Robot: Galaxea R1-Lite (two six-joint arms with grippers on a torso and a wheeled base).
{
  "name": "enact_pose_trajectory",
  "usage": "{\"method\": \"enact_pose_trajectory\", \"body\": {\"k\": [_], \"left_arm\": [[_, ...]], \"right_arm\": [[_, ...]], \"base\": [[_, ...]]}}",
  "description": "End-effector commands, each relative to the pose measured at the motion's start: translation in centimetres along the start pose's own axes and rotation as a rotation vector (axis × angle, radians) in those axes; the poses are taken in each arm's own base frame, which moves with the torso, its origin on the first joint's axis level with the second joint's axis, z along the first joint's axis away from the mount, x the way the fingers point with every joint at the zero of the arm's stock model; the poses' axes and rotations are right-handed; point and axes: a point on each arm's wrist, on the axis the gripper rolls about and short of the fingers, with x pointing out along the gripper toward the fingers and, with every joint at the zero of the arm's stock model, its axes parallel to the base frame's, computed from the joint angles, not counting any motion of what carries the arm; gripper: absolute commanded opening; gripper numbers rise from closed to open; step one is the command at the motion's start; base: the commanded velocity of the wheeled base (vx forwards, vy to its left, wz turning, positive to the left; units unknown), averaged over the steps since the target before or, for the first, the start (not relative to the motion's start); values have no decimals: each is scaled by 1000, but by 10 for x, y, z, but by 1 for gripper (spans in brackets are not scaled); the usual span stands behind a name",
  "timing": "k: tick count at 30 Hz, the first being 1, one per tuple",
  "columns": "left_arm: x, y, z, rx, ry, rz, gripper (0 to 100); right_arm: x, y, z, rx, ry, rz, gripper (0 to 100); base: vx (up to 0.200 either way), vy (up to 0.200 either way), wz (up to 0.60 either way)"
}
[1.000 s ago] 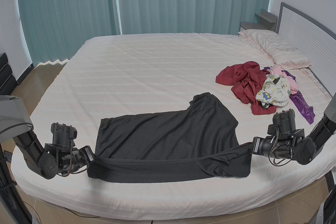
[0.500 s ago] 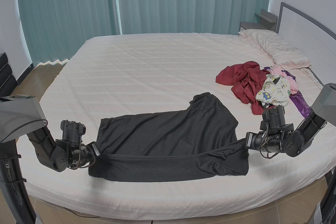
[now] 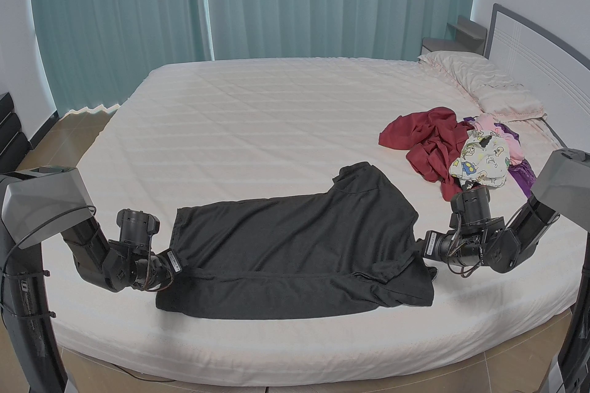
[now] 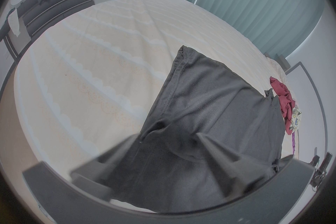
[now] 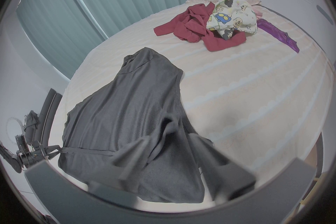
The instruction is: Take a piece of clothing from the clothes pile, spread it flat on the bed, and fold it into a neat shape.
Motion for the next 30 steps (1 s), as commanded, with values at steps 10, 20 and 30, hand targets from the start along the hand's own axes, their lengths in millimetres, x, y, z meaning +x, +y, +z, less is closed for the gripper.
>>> {"method": "enact_pose_trajectory", "body": {"k": [10, 20, 30], "left_arm": [[-23, 5, 12, -91, -39, -21, 100], [-68, 20, -18, -294, 146, -148, 100], [-61, 19, -26, -363, 179, -137, 100]], "right_arm": [[4, -2, 7, 269, -12, 8, 100], [21, 3, 1, 531, 74, 76, 100], [48, 11, -1, 533, 76, 81, 100]], "base": [[0, 0, 0], [0, 0, 0], [0, 0, 0]]}}
